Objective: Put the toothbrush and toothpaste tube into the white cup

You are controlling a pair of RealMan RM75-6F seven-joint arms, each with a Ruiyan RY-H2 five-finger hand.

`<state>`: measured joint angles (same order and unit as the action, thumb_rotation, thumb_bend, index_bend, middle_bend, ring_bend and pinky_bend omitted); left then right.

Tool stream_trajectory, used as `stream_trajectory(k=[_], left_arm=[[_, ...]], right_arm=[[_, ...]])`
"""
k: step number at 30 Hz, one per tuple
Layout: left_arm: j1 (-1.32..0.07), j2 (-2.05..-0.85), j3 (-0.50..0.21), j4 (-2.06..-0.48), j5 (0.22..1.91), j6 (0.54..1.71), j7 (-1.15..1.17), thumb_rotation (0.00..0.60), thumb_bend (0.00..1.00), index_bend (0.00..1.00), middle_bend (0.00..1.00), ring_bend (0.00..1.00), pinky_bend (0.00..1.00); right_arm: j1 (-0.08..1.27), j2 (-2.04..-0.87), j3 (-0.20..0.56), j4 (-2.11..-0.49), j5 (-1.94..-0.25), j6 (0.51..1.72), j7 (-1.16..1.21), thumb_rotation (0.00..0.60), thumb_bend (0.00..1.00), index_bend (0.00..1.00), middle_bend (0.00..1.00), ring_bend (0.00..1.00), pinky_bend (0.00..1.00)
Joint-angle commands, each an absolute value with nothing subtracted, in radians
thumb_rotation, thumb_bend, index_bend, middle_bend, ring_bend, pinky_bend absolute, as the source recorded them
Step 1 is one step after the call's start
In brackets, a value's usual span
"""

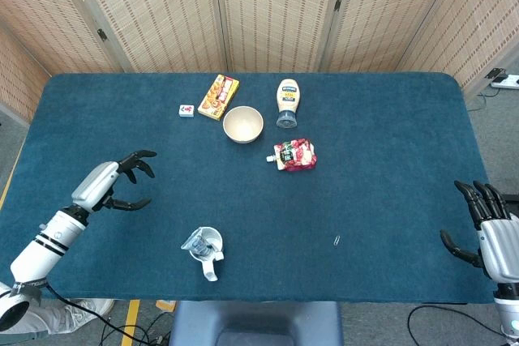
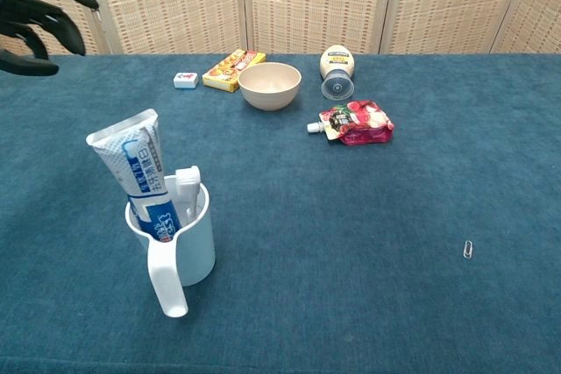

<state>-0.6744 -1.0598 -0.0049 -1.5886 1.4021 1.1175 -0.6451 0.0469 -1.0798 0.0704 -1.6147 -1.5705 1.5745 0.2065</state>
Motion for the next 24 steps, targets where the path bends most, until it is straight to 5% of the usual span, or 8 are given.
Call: stream_trajectory(k=[1, 8, 15, 24], left_arm=[[-0.585, -1.097, -0.038, -1.541, 1.236, 1.177, -0.421, 0.6, 0.28, 0.23, 0.42, 0.32, 0.47], [-0.456, -1.149, -0.024, -1.582, 1.114, 1.349, -0.054, 0.6, 0.28, 0.2, 0.39, 0.3, 0.4], [-0.335, -1.168, 0.026, -1.659, 1.226, 1.53, 0.075, 0.6, 0.28, 0.19, 0.38, 0.29, 0.34], [-0.236, -1.172, 0.073, -1.756, 1.356, 1.622, 0.157, 0.6, 0.28, 0.19, 0.37, 0.28, 0.32]], right_arm=[[0.047, -1.078, 0.07, -1.614, -1.565, 1.571, 0.211, 0.6, 0.23, 0.09, 0.13, 0.07, 0.03], [0.066, -1.051, 0.063, -1.623, -1.561, 1.519, 0.238, 0.6, 0.26, 0.07, 0.12, 0.07, 0.03], [0.077, -1.033, 0.053, -1.63, -1.585, 1.506, 0.293, 0.6, 0.26, 0.05, 0.11, 0.07, 0.03], [0.088, -1.036, 0.037, -1.625, -1.598, 1.482, 0.325, 0.6, 0.25, 0.05, 0.11, 0.07, 0.03]])
